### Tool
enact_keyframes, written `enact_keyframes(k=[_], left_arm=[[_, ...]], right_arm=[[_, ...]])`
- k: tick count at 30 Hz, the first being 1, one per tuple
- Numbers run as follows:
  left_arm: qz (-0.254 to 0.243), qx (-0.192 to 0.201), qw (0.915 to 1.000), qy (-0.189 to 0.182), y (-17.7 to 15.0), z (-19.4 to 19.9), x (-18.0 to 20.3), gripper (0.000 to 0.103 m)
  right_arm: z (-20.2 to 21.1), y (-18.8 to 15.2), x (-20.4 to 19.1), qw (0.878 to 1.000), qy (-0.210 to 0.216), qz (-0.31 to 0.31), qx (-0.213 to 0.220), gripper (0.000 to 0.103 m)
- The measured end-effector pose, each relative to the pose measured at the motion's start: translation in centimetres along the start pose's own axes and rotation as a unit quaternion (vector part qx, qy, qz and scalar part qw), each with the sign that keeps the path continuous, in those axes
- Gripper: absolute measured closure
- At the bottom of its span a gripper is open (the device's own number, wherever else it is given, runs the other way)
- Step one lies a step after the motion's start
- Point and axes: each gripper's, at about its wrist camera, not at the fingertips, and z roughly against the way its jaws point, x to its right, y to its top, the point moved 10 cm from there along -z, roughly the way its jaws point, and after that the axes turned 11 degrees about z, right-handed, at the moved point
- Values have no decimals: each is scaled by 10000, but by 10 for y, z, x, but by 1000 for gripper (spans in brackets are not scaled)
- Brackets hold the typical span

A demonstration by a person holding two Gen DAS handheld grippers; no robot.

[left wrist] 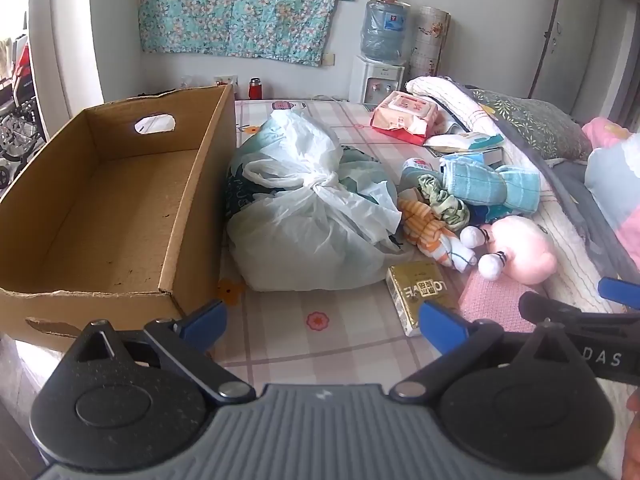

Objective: Organize soft objects

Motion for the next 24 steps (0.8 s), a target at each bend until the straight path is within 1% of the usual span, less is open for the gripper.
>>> enact_keyframes(k=[8, 12, 24], left_arm=[[18, 1, 10000, -17, 0, -1, -1, 0], [3, -16, 10000, -61, -3, 5, -7, 0], [-105, -101, 9997, -190, -7, 4, 4, 0]], right_arm=[[2, 0, -7, 10000, 63, 67, -21, 1], [2, 0, -7, 10000, 70, 66, -25, 1], [1, -3, -5, 10000, 66, 16, -64, 1]])
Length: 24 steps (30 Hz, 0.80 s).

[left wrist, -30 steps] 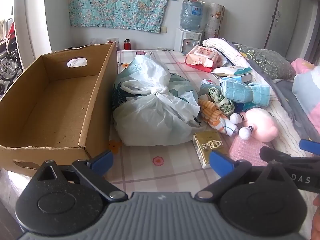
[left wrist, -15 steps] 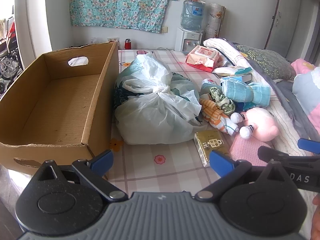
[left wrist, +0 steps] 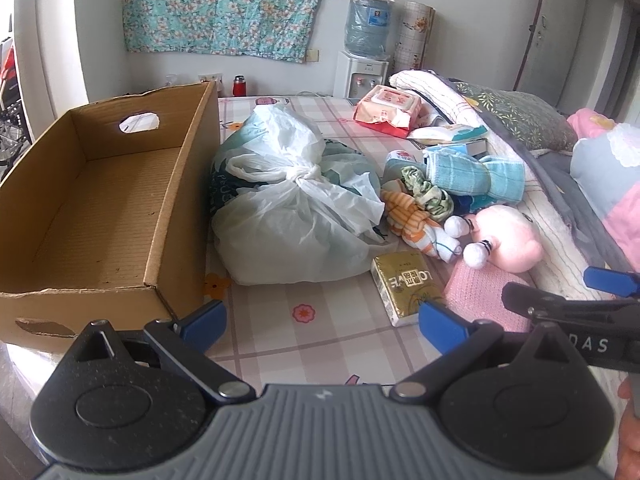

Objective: Organize soft objects

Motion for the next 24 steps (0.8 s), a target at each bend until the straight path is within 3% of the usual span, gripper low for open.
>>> enact_keyframes(k=[24], left_arm=[[34, -109, 9999, 0, -3, -9, -5, 0]], right_arm=[[-8, 0, -1, 10000, 12, -16, -73, 1]])
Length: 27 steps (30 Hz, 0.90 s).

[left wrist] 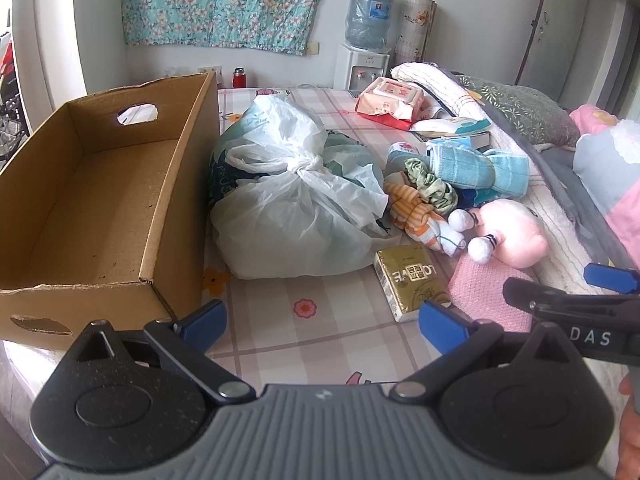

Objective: Organize soft objects

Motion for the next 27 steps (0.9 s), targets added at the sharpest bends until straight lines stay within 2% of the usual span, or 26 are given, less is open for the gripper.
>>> enact_keyframes(k=[27], left_arm=[[19, -33, 10000, 31, 0, -2, -4, 0]], right_arm=[[-5, 1, -2, 10000, 26, -13, -31, 1]])
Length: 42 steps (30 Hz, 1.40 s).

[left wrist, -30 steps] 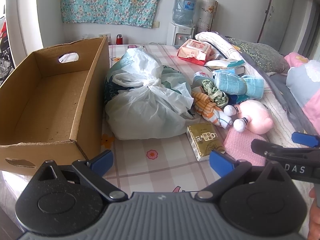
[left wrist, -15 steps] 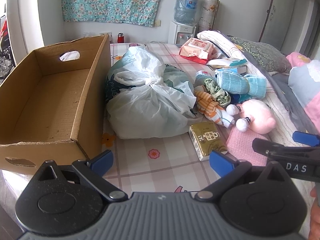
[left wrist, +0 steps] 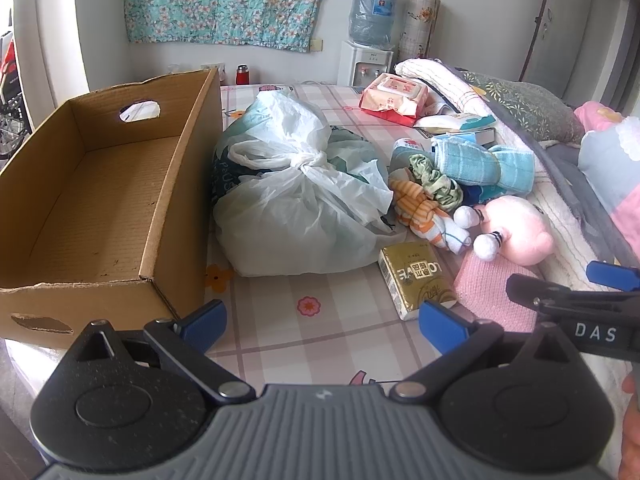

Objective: Organize soft objects
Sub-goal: 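Reach the right tool to the pink knitted cloth and close on it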

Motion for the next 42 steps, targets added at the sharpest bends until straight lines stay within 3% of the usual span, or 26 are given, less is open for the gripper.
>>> enact_keyframes(k=[7, 11, 15, 19, 22, 24, 30, 32, 35, 38, 42], left_arm=[[-195, 174, 9996, -126, -4, 3, 6, 0], [-505, 311, 9968, -534, -11, 4, 25, 0], [-841, 177, 9905, -1069, -23, -4, 51, 1], [-1310, 266, 9819, -1341, -30, -14, 81, 4], [-1734, 166, 9748, -1391, -40, -28, 102, 15], [-1853, -12, 9725, -1413, -47, -38, 109, 31], [-1610, -618, 9717, -1612, -68, -60, 109, 62], [-1569, -785, 9702, -1669, -72, -63, 109, 64], [-1555, -957, 9663, -1815, -78, -63, 112, 64], [-1607, -1059, 9627, -1900, -82, -61, 114, 60], [-1583, -1132, 9637, -1829, -81, -61, 111, 43]], right_arm=[[-3, -3, 4, 9999, 29, -142, 6, 1], [-1, -10, 24, 9986, 66, -513, 115, 1], [0, -22, 51, 9922, 286, -1169, 315, 1], [-6, -29, 70, 9862, 473, -1533, 408, 9], [-17, -30, 78, 9859, 558, -1541, 342, 23], [-28, -29, 80, 9858, 662, -1516, 298, 31], [-72, -25, 83, 9823, 1026, -1565, 36, 51], [-85, -31, 84, 9800, 1086, -1666, -116, 54], [-88, -41, 80, 9773, 1219, -1720, -222, 55], [-83, -52, 67, 9672, 1655, -1887, -379, 55], [-75, -62, 47, 9559, 2206, -1858, -560, 55]])
